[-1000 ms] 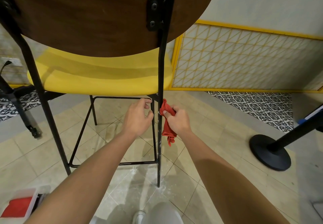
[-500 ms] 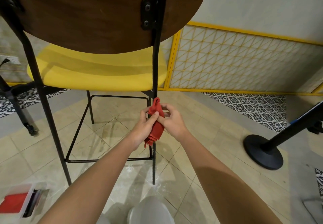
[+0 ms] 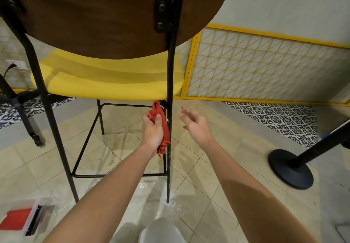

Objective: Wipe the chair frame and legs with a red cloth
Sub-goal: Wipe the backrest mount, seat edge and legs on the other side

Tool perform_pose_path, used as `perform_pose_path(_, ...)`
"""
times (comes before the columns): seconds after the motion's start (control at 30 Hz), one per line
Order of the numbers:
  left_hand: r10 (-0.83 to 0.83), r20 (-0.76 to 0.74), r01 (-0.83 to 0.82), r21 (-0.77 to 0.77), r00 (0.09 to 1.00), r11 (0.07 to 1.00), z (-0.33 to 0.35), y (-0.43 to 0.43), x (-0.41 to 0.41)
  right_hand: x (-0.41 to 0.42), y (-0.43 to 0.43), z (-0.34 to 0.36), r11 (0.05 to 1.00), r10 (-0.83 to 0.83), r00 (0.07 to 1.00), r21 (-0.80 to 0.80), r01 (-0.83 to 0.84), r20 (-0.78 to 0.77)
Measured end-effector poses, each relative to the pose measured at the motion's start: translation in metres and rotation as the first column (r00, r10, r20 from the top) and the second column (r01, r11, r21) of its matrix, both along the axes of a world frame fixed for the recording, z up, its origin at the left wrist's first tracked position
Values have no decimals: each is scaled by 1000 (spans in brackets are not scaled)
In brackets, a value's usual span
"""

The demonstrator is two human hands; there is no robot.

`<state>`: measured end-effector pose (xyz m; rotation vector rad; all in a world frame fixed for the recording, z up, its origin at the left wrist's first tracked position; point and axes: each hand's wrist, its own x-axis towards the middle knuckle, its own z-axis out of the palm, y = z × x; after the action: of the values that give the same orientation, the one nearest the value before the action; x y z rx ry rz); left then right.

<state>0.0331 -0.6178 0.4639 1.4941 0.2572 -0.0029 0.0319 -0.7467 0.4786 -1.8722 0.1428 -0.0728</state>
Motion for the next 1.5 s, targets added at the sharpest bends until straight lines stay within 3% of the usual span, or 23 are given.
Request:
perform_pose_path(0.3, 34, -6, -34, -60, 999, 998, -16, -35, 11, 8, 6, -14, 999, 37, 998, -10, -38, -59)
perform_pose_path(0.43, 9, -11, -9, 13, 1000, 1000, -23, -33, 14, 10, 11, -27, 999, 33, 994, 8, -32, -104)
perform_pose_path(0.5, -29, -63, 33, 60, 998, 998, -27, -26, 16, 10, 13, -31, 999, 38, 993, 17, -36, -112)
perform_pose_path(0.63, -97, -234, 102, 11, 967, 995, -29, -10, 20, 7, 15, -36, 999, 47, 991, 16, -45, -124)
perform_pose_path(0.8, 6, -117, -20, -111, 993, 994, -23, -16, 19, 10, 13, -36, 999, 31, 992, 34, -27, -122)
perform_pose_path(1.1, -1, -2, 1, 53, 1000, 999, -33, -26, 19, 14, 18, -38, 991, 35, 994, 133, -21, -108)
perform_pose_path(1.23, -97, -125, 117, 156, 987, 981, -48, -16, 20, 12, 21, -42, 989, 31, 992, 149, -12, -125)
perform_pose_path(1.33, -137, -255, 176, 137, 957, 975, -55, -10, 16, 11, 21, -45, 991, 41, 990, 133, -23, -136)
perform_pose_path(1.4, -119, -260, 152, 114, 958, 982, -53, -10, 15, 11, 19, -45, 991, 45, 989, 131, -26, -142)
perform_pose_path(1.5, -26, -147, 31, 34, 989, 999, -47, -16, 16, 13, 16, -44, 991, 42, 988, 134, -21, -151)
